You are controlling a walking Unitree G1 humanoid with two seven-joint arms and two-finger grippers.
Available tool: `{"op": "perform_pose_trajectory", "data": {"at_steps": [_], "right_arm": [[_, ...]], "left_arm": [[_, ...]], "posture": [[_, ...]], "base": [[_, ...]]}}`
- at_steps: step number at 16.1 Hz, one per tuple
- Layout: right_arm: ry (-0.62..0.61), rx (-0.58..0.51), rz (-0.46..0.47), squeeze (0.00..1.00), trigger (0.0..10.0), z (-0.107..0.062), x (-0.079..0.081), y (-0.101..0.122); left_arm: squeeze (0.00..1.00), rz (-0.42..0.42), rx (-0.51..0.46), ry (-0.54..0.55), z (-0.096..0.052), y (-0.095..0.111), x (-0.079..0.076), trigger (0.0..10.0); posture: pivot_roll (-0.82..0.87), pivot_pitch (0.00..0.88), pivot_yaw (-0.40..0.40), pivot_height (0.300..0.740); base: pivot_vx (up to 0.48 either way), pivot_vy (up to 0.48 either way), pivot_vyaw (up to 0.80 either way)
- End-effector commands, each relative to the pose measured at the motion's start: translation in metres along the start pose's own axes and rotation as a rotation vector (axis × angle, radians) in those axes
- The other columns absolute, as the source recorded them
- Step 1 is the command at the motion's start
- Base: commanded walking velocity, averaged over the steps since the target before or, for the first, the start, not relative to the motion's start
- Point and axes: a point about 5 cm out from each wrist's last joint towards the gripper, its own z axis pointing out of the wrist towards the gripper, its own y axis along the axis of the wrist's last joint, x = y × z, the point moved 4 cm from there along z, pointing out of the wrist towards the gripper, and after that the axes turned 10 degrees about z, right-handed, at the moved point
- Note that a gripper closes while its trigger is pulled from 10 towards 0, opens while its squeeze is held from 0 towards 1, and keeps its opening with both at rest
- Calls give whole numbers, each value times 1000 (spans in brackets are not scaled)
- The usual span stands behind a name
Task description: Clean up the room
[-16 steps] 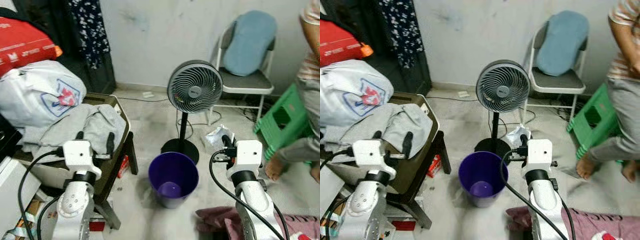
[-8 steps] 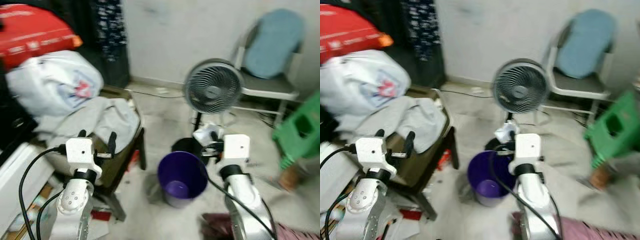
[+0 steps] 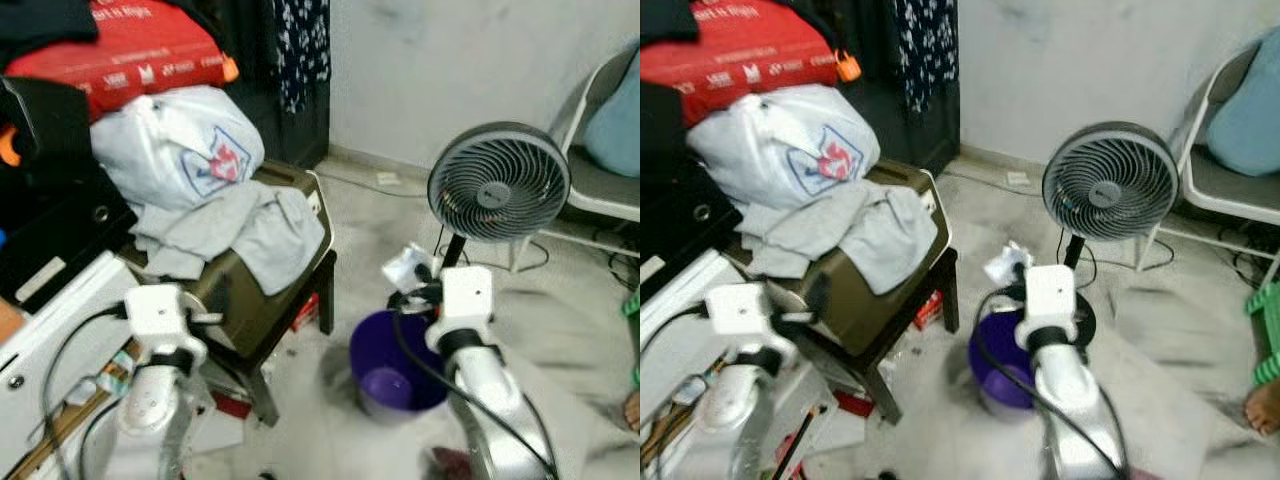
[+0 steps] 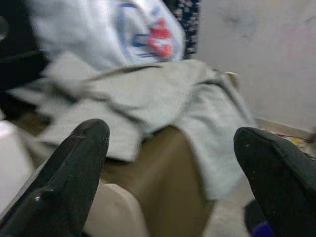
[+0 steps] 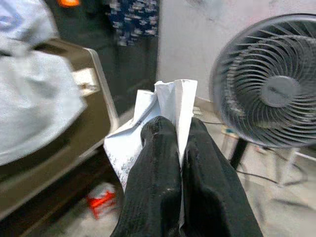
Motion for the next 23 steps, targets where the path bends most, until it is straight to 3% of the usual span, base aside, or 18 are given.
{"op": "perform_pose_trajectory", "data": {"at_steps": [1, 6, 10, 23], "right_arm": [[19, -13, 16, 0, 10000, 2, 6, 5], [13, -1, 26, 0, 10000, 4, 6, 3], [41, -4, 13, 0, 10000, 9, 12, 4], [63, 6, 17, 0, 10000, 15, 17, 1]], "left_arm": [[0, 8, 2, 13, 0, 2, 7, 10000], [0, -15, 8, 2, 0, 1, 5, 10000], [0, -31, -10, -30, 1, 4, 2, 10000], [0, -42, -22, -47, 3, 6, 1, 10000]], "posture": [[-46, 85, -15, 740], [-38, 83, -27, 740], [-35, 73, -32, 740], [-30, 80, -32, 740]], "base": [[0, 0, 0], [0, 0, -574], [0, 0, 0], [295, 0, 0]]}}
